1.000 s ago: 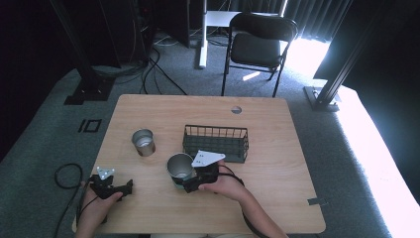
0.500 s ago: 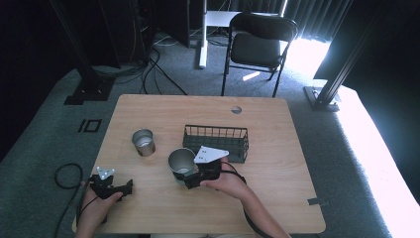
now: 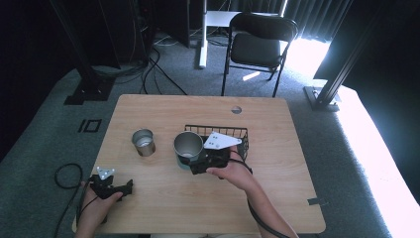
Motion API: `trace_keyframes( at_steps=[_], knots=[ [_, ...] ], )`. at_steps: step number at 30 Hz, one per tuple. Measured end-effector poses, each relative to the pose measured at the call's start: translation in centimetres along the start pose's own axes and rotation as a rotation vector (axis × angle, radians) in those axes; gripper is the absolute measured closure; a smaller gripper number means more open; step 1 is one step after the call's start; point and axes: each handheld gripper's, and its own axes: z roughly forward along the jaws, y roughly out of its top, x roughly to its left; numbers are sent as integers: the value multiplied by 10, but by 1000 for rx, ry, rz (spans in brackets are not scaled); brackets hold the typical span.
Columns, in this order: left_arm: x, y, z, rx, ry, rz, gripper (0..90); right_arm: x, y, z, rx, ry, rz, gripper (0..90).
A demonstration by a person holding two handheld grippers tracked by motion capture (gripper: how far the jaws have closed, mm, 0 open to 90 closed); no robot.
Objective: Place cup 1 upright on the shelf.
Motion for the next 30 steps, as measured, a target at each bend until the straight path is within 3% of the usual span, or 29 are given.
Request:
trace_keyframes(
  at_steps=[6, 8, 11, 14, 24, 30],
  knots=[
    [0, 0, 0, 0, 0, 0, 6, -14, 15, -12, -32, -86, 3, 135],
    [0, 0, 0, 0, 0, 0, 6, -20, 20, -17, -34, -145, -2, 135],
    [0, 0, 0, 0, 0, 0, 6, -25, 22, -22, -39, -170, 19, 135],
    [0, 0, 0, 0, 0, 0, 6, -32, 24, -27, -40, -228, 20, 135],
    [0, 0, 0, 0, 0, 0, 6, -55, 15, -42, -22, -404, 48, 135],
    [0, 0, 0, -1, 0, -1, 6, -68, 5, -49, -7, -481, 69, 135]
  ],
)
